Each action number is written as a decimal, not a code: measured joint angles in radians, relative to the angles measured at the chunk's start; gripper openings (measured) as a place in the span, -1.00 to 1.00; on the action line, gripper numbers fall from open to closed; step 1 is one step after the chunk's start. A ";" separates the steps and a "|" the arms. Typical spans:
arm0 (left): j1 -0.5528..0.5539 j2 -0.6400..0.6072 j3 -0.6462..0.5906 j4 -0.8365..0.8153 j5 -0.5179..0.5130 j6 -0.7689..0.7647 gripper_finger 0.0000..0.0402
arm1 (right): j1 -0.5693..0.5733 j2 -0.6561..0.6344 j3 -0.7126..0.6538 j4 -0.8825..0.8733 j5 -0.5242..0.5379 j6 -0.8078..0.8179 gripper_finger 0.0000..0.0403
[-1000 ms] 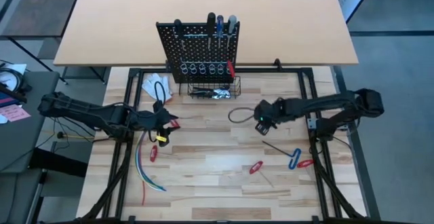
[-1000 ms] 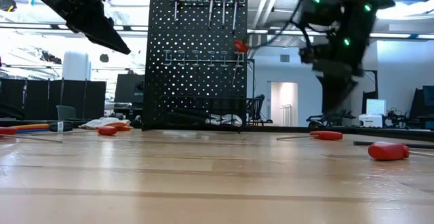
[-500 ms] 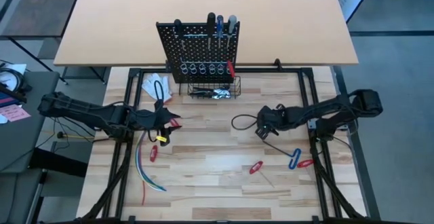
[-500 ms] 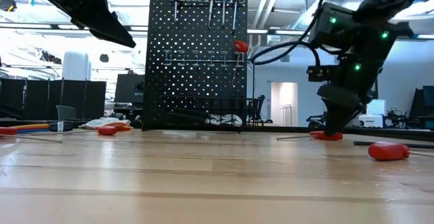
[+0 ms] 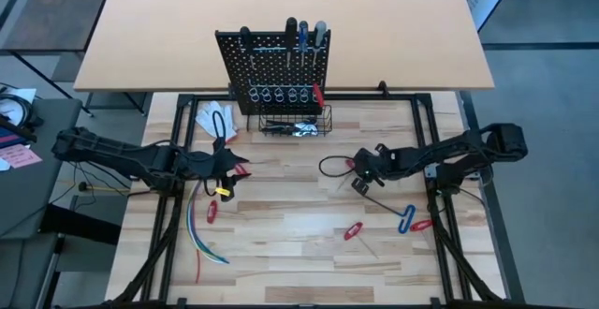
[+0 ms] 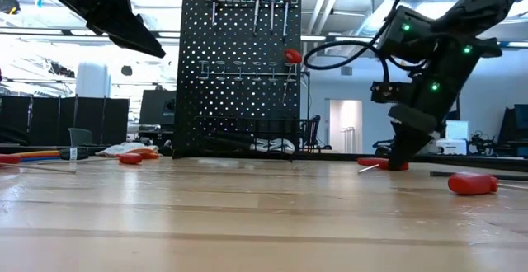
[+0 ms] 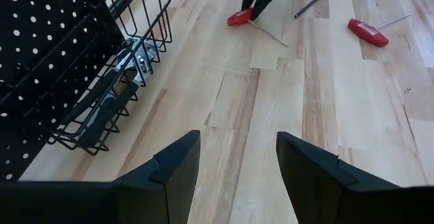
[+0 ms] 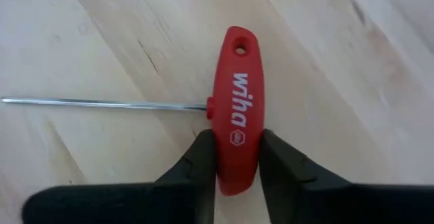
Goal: Hang tools onto peg board
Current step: Hang the red allen wrench on the black pegboard
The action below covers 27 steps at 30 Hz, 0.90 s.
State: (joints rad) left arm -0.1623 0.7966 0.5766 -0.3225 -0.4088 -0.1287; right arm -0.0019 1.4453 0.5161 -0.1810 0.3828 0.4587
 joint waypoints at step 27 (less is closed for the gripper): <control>0.000 0.332 0.000 0.939 0.113 0.050 -0.05 | 0.408 0.286 0.727 0.059 0.721 -0.850 -0.65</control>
State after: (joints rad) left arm -0.1627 1.1286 0.5770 0.6163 -0.2959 -0.0790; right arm 0.4063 1.7310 1.2432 -0.1218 1.1035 -0.3914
